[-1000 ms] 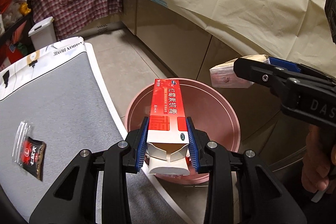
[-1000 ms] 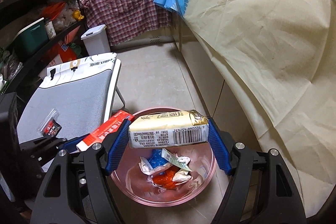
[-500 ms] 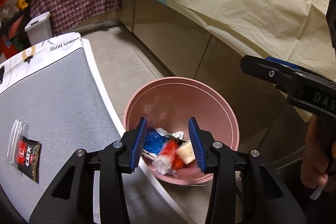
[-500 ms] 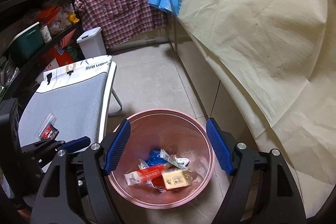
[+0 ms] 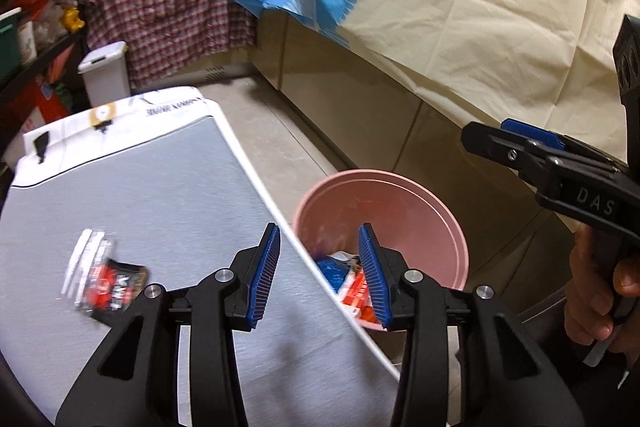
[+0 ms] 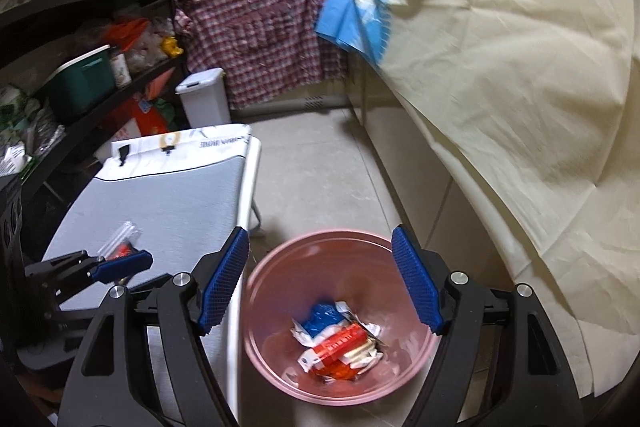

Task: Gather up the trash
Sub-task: 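Move both open grippers back toward the straws and black packet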

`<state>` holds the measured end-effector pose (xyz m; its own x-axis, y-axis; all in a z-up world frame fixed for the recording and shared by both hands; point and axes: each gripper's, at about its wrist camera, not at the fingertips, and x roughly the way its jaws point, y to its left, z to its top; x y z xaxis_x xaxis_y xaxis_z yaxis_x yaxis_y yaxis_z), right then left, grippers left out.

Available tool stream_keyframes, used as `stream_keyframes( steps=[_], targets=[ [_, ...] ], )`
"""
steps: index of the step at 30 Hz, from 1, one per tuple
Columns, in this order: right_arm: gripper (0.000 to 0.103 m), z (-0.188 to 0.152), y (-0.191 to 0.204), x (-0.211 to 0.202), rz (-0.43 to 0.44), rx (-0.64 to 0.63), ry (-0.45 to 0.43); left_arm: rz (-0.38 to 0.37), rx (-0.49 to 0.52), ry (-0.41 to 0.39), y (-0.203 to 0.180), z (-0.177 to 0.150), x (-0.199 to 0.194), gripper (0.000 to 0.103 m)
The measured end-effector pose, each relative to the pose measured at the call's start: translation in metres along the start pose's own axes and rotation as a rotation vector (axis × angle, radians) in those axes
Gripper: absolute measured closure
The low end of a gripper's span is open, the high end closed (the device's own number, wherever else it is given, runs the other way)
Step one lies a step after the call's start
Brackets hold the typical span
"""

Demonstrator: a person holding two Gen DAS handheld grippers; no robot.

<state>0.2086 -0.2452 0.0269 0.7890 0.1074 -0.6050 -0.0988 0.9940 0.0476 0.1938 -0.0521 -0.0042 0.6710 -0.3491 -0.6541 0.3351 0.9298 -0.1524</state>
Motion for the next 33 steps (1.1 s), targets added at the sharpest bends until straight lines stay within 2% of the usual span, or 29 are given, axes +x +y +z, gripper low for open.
stream_keyframes(
  steps=[12,19,22,23,27,30,33],
  targets=[
    [0.034,-0.001,0.056,-0.008,0.065,-0.078,-0.030,0.080,-0.069,-0.060,0.061,-0.012,-0.049,0.064],
    [0.037,-0.003,0.086,-0.008,0.127,-0.118,-0.039,0.139,-0.117,-0.070,0.098,-0.025,-0.068,0.064],
    [0.046,-0.003,0.097,-0.001,0.162,-0.108,-0.024,0.182,-0.143,-0.076,0.116,-0.030,-0.073,0.066],
    [0.050,-0.004,0.100,0.002,0.173,-0.108,-0.018,0.193,-0.151,-0.076,0.121,-0.032,-0.074,0.070],
    [0.065,-0.009,0.118,0.014,0.210,-0.115,0.009,0.232,-0.196,-0.073,0.145,-0.037,-0.076,0.070],
    [0.072,-0.012,0.132,0.024,0.245,-0.126,0.023,0.261,-0.218,-0.073,0.159,-0.042,-0.076,0.070],
    [0.074,-0.015,0.143,0.032,0.285,-0.133,0.029,0.281,-0.244,-0.066,0.172,-0.046,-0.071,0.070]
  ],
)
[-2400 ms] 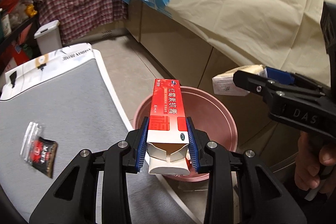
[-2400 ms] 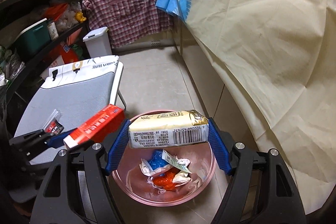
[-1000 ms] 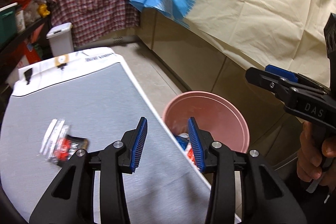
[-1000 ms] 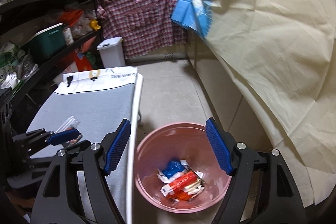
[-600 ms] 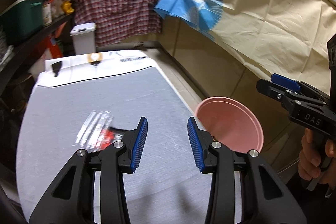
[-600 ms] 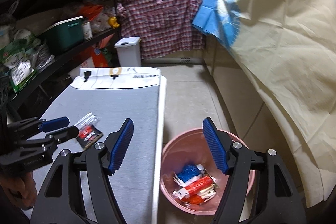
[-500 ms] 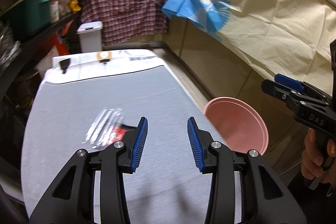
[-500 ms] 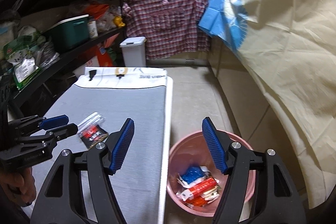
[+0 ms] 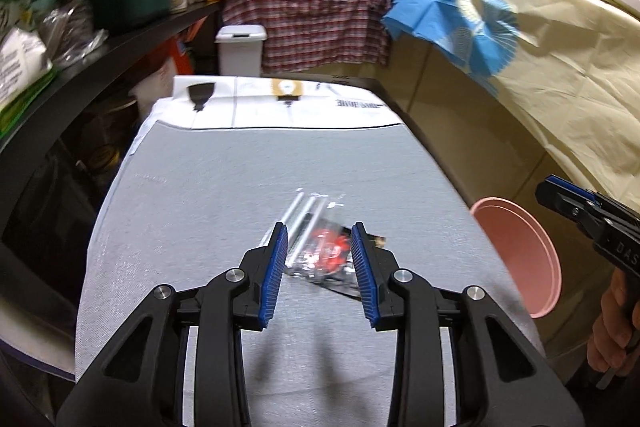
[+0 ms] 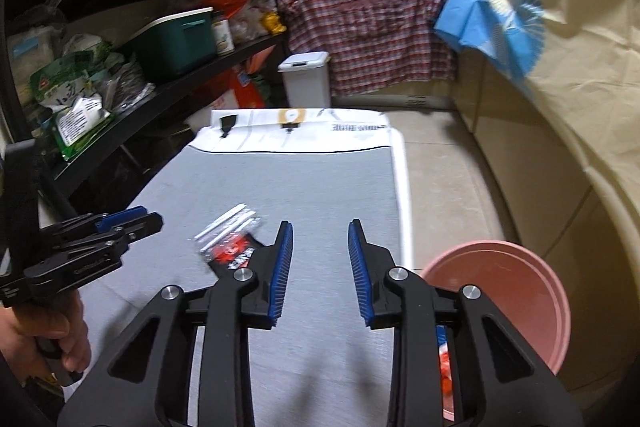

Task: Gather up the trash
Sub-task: 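Move both open grippers back toward the straws and black packet, then grasp the clear plastic straws with the left gripper while the right gripper grasps the black crab packet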

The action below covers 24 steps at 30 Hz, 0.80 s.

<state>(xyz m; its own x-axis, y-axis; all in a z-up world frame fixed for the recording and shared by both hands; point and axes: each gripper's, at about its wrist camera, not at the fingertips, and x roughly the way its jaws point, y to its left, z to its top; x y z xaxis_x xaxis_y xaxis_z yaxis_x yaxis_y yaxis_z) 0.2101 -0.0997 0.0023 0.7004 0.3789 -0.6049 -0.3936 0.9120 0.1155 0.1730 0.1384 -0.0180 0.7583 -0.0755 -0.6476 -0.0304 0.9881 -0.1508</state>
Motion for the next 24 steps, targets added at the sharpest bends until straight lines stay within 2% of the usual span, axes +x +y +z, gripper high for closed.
stream_keyframes(
  steps=[13,24],
  targets=[
    [0.076,-0.008,0.022,0.058,0.084,-0.011,0.054,0.016,-0.014,0.040,0.011,-0.011,0.037,0.070],
    [0.076,-0.010,0.023,0.084,0.105,-0.010,0.087,-0.005,-0.015,0.101,0.005,-0.015,0.074,0.069]
  ],
)
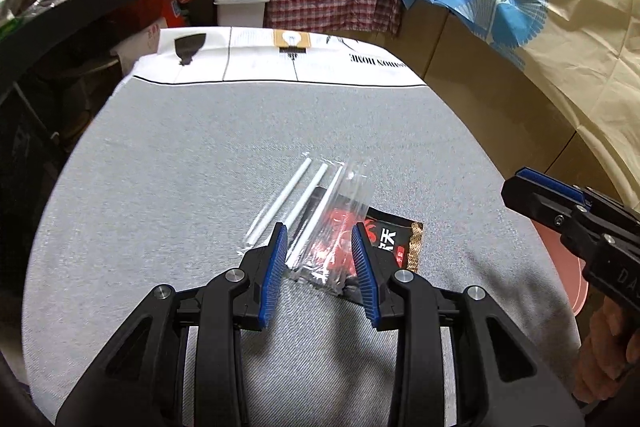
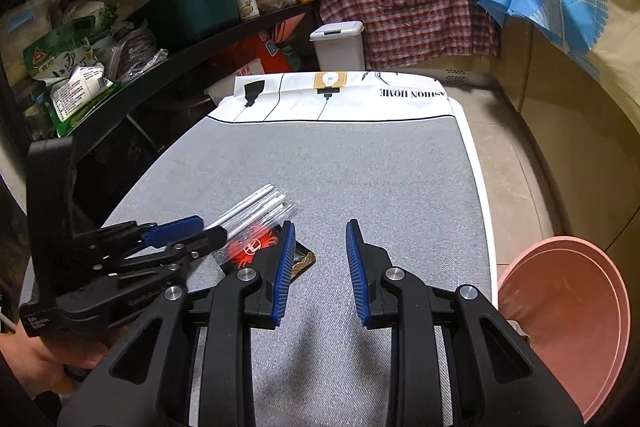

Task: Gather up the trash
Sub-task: 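Grasp the clear plastic straws with the left gripper while the right gripper grasps the black crab packet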

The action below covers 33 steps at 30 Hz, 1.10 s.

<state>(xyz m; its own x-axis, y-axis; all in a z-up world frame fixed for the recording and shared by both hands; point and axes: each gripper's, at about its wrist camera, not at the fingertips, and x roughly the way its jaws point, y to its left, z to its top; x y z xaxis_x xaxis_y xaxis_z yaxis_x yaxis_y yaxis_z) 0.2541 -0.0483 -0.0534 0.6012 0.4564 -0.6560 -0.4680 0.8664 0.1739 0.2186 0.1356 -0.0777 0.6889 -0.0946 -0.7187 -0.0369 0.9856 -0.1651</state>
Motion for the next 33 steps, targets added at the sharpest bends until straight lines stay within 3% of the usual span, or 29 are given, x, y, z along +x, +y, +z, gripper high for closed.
stream_keyframes(
  steps=[5,8,11,22,33],
  targets=[
    [0.076,-0.001,-0.002,0.012,0.014,0.000,0.030,-0.003,0.012,0.025,-0.004,-0.001,0.011,0.070],
    [0.076,-0.004,0.000,0.021,0.027,-0.006,0.057,-0.003,0.014,0.048,-0.004,-0.001,0.014,0.090],
    [0.076,-0.004,0.004,0.031,0.031,-0.017,0.071,0.014,0.006,0.048,0.000,0.000,0.011,0.098],
    [0.075,0.001,0.014,0.076,0.038,-0.050,0.154,0.060,-0.064,0.066,0.023,0.001,0.006,0.099],
    [0.076,0.004,0.027,0.101,0.037,-0.154,0.211,0.044,-0.083,0.066,0.030,0.003,0.002,0.099]
  ],
)
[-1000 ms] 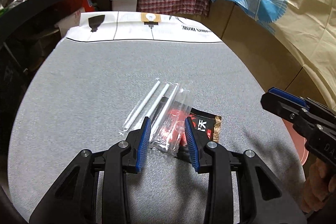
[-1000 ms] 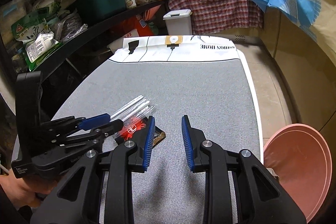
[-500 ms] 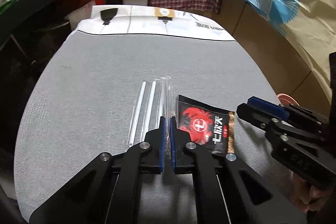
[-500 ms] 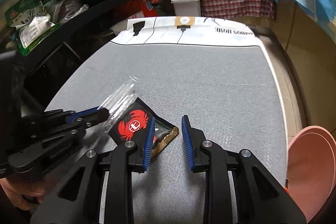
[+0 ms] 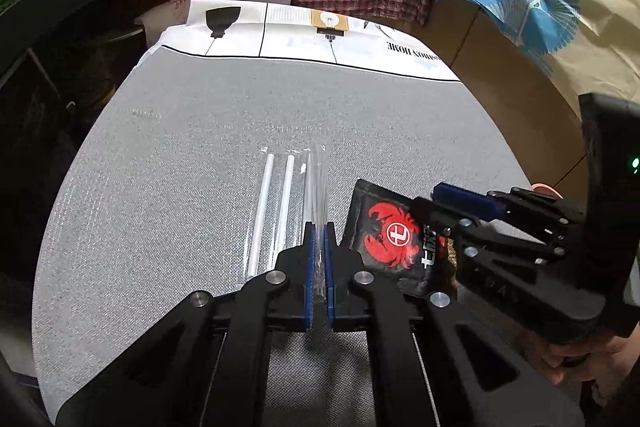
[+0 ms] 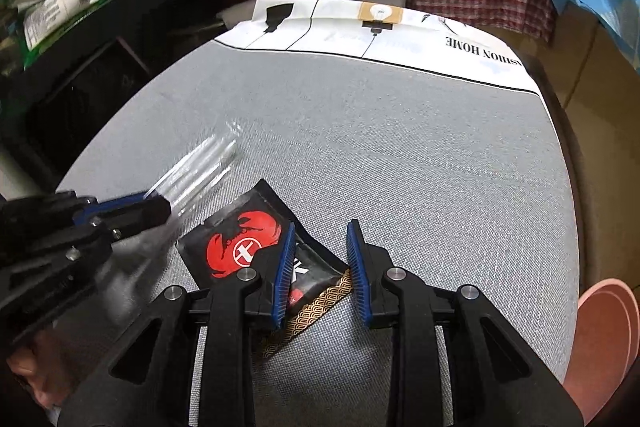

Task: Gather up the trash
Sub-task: 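Grasp the clear plastic straws with the left gripper while the right gripper grasps the black crab packet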

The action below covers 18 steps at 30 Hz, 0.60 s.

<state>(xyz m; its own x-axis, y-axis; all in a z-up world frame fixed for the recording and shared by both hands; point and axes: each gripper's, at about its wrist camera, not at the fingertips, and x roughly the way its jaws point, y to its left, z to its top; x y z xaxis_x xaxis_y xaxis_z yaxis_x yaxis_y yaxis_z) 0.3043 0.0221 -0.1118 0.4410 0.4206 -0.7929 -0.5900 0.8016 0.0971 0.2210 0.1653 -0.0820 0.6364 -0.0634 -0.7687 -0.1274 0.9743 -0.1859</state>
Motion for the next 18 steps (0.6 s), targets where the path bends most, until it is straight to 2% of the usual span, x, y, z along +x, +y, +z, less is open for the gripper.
stream_keyframes(
  steps=[2,9,18],
  targets=[
    [0.078,0.000,0.000,0.000,0.004,-0.012,0.003,-0.001,0.000,-0.001,0.000,0.001,-0.001,0.099],
    [0.100,-0.006,0.015,-0.005,0.019,-0.118,0.014,0.006,0.002,-0.008,0.000,0.002,-0.004,0.099],
    [0.103,-0.011,0.017,-0.024,0.037,-0.118,-0.013,0.014,0.024,-0.030,-0.004,0.003,-0.014,0.099]
  ],
)
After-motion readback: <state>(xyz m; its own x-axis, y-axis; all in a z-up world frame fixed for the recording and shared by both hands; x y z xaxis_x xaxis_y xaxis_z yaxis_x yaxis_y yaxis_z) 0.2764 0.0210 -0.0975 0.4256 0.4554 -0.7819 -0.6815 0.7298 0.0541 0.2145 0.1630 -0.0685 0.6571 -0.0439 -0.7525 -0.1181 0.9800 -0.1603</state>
